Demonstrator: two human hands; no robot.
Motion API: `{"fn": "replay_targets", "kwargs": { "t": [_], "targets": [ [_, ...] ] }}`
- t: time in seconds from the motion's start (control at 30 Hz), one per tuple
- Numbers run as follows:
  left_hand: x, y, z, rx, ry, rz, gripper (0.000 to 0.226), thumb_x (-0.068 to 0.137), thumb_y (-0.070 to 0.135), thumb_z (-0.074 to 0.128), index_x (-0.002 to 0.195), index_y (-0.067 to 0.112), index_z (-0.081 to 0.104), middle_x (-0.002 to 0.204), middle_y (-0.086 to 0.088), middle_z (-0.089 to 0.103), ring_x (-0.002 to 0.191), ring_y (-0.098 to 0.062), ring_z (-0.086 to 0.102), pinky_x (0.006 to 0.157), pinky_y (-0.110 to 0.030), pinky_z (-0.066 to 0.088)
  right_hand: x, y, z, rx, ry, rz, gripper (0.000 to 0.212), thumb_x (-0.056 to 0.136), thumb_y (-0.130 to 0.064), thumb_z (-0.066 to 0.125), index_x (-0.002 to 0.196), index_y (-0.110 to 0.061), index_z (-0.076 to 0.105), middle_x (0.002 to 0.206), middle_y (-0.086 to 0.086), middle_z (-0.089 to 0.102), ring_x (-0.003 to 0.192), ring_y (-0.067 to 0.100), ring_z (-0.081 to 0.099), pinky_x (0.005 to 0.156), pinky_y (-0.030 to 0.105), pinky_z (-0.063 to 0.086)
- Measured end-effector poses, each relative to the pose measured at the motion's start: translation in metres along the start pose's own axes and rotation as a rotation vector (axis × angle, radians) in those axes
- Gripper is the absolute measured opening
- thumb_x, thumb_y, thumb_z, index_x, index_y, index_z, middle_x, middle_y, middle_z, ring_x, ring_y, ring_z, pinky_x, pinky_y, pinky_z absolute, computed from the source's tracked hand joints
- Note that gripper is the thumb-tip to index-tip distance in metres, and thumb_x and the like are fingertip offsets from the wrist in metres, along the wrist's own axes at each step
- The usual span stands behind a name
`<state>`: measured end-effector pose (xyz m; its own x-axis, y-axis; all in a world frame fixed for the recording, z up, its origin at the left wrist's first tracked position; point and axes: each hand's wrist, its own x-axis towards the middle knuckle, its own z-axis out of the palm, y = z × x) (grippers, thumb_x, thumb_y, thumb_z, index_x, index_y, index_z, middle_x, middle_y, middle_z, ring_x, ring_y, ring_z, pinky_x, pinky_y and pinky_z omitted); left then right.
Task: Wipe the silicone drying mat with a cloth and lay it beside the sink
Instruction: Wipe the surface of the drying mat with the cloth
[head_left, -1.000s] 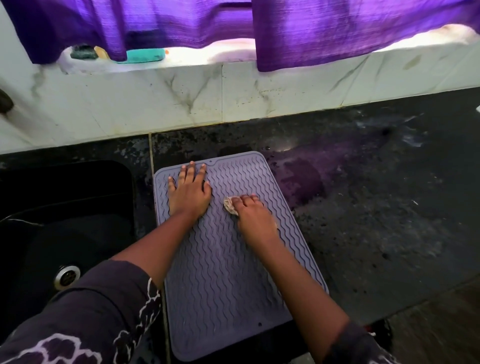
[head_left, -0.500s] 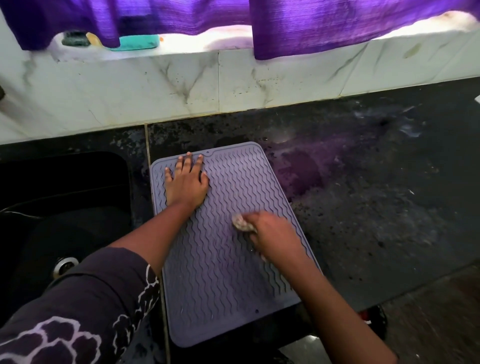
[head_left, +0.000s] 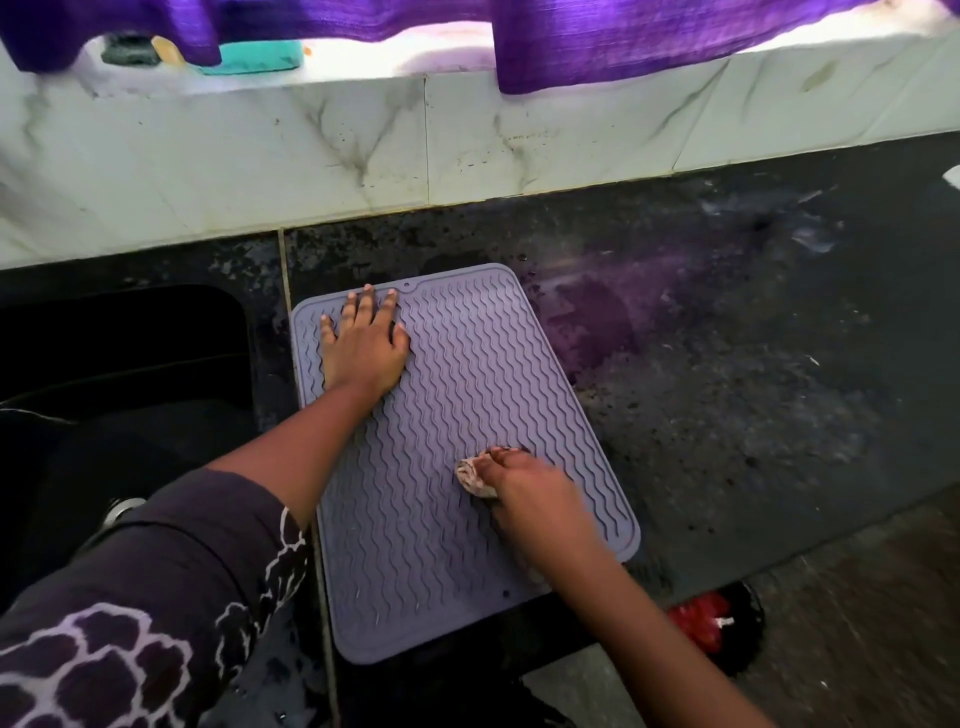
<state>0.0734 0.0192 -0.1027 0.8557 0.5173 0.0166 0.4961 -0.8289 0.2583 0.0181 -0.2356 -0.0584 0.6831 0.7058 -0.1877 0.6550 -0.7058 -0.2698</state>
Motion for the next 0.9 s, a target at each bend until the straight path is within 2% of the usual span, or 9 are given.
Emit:
{"fn": "replay_targets", "kwargs": {
  "t": [0.07, 0.1, 0.17, 0.3, 0.4, 0.57, 0.7, 0.77, 0.9],
  "targets": [
    [-0.005, 0.002, -0.006, -0.016, 0.004, 0.029, 0.054, 0.097, 0.039, 0.028, 0.148, 0.025, 0.022, 0.157, -0.005, 0.019, 0.146, -0.023, 0.01, 0.114, -0.054, 0.0, 0.018, 0.002, -0.018, 0.039, 0.027, -0.002, 0.041, 0.086, -0.017, 0.058, 0.126, -0.023, 0.052, 0.117, 0.005, 0.063, 0.095, 0.021, 0.061, 0.083, 0.035, 0.051],
    [-0.009, 0.004, -0.009, -0.011, 0.002, 0.056, 0.054, 0.097, 0.039, 0.03, 0.148, 0.024, 0.023, 0.157, -0.006, 0.021, 0.145, -0.023, 0.011, 0.113, -0.056, -0.002, 0.029, 0.002, -0.024, 0.064, 0.067, 0.005, 0.041, 0.086, -0.018, 0.06, 0.126, -0.023, 0.053, 0.117, 0.004, 0.063, 0.094, 0.022, 0.06, 0.082, 0.035, 0.051],
    [-0.028, 0.007, -0.013, 0.023, -0.017, 0.105, 0.054, 0.096, 0.043, 0.031, 0.147, 0.025, 0.024, 0.157, -0.006, 0.02, 0.146, -0.023, 0.011, 0.112, -0.057, -0.006, 0.049, 0.001, -0.025, 0.093, 0.151, 0.011, 0.047, 0.086, -0.017, 0.059, 0.131, -0.022, 0.048, 0.13, 0.005, 0.055, 0.109, 0.025, 0.056, 0.09, 0.04, 0.047],
    [-0.09, 0.016, -0.006, 0.049, -0.124, 0.041, 0.06, 0.094, 0.053, 0.027, 0.149, 0.034, 0.009, 0.159, -0.007, -0.001, 0.146, -0.027, -0.006, 0.11, -0.056, -0.008, 0.07, 0.003, -0.007, 0.013, 0.088, -0.019, 0.051, 0.092, -0.013, 0.049, 0.141, -0.02, 0.035, 0.149, 0.006, 0.036, 0.138, 0.024, 0.027, 0.111, 0.038, 0.026],
    [-0.13, 0.021, 0.004, 0.054, -0.194, -0.034, 0.06, 0.093, 0.058, 0.016, 0.147, 0.04, -0.005, 0.159, -0.006, -0.012, 0.144, -0.028, -0.015, 0.11, -0.057, -0.01, 0.076, 0.01, -0.008, -0.01, 0.048, -0.036, 0.052, 0.091, -0.018, 0.049, 0.141, -0.023, 0.035, 0.151, 0.002, 0.033, 0.139, 0.021, 0.026, 0.109, 0.039, 0.029],
    [-0.15, 0.023, 0.008, 0.055, -0.1, -0.04, 0.06, 0.091, 0.06, 0.004, 0.145, 0.041, -0.009, 0.159, -0.002, -0.011, 0.145, -0.026, -0.012, 0.111, -0.054, -0.01, 0.047, 0.005, -0.011, -0.06, 0.054, -0.055, 0.052, 0.09, -0.016, 0.052, 0.14, -0.02, 0.036, 0.148, 0.005, 0.038, 0.132, 0.024, 0.038, 0.105, 0.039, 0.036],
    [-0.15, 0.024, 0.008, 0.051, -0.091, -0.04, 0.06, 0.09, 0.061, 0.004, 0.146, 0.041, -0.009, 0.159, -0.003, -0.008, 0.145, -0.026, -0.01, 0.111, -0.055, -0.008, -0.034, 0.001, 0.017, -0.06, 0.021, -0.008, 0.058, 0.092, -0.012, 0.047, 0.145, -0.017, 0.023, 0.153, 0.008, 0.028, 0.14, 0.025, 0.025, 0.111, 0.037, 0.026],
    [-0.15, 0.024, 0.008, 0.049, -0.086, -0.041, 0.06, 0.09, 0.061, 0.005, 0.146, 0.041, -0.007, 0.16, -0.003, -0.006, 0.146, -0.026, -0.009, 0.112, -0.056, -0.006, -0.051, 0.003, 0.017, -0.051, -0.013, -0.016, 0.053, 0.093, -0.014, 0.043, 0.143, -0.017, 0.028, 0.15, 0.009, 0.034, 0.137, 0.025, 0.031, 0.11, 0.037, 0.029],
    [-0.151, 0.024, 0.008, 0.042, -0.074, -0.035, 0.061, 0.09, 0.061, 0.005, 0.147, 0.041, -0.005, 0.16, -0.003, -0.005, 0.146, -0.026, -0.007, 0.112, -0.057, -0.004, -0.017, 0.002, -0.012, -0.035, 0.071, -0.027, 0.043, 0.087, -0.016, 0.057, 0.129, -0.024, 0.049, 0.129, 0.005, 0.057, 0.106, 0.025, 0.059, 0.088, 0.038, 0.049]
  ]
}}
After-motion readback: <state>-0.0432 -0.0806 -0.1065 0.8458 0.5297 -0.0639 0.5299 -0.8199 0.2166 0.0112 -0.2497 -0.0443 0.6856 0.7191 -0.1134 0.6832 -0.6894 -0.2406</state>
